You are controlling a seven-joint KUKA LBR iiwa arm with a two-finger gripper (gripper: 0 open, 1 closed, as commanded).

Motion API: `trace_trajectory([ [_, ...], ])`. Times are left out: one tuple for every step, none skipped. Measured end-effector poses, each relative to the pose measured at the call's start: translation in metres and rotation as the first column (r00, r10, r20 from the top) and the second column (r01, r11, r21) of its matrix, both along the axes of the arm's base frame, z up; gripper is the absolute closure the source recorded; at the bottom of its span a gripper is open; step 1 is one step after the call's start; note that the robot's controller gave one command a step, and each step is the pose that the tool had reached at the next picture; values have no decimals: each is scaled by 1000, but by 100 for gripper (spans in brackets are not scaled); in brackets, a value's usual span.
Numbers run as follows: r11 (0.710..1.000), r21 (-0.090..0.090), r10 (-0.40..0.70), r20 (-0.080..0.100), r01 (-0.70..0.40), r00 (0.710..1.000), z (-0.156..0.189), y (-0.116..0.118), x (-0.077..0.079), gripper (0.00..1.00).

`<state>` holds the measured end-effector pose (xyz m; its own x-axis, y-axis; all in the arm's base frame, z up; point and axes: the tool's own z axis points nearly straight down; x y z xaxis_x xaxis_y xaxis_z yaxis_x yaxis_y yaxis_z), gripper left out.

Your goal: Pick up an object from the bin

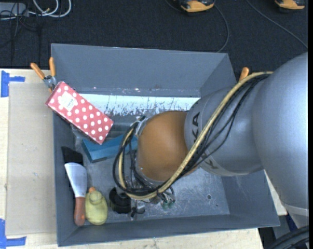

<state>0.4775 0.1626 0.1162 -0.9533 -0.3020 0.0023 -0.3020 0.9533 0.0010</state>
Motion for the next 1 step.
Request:
trace_trajectory([
  [1000,1,1,4,-1,1000,31,1,1,100],
])
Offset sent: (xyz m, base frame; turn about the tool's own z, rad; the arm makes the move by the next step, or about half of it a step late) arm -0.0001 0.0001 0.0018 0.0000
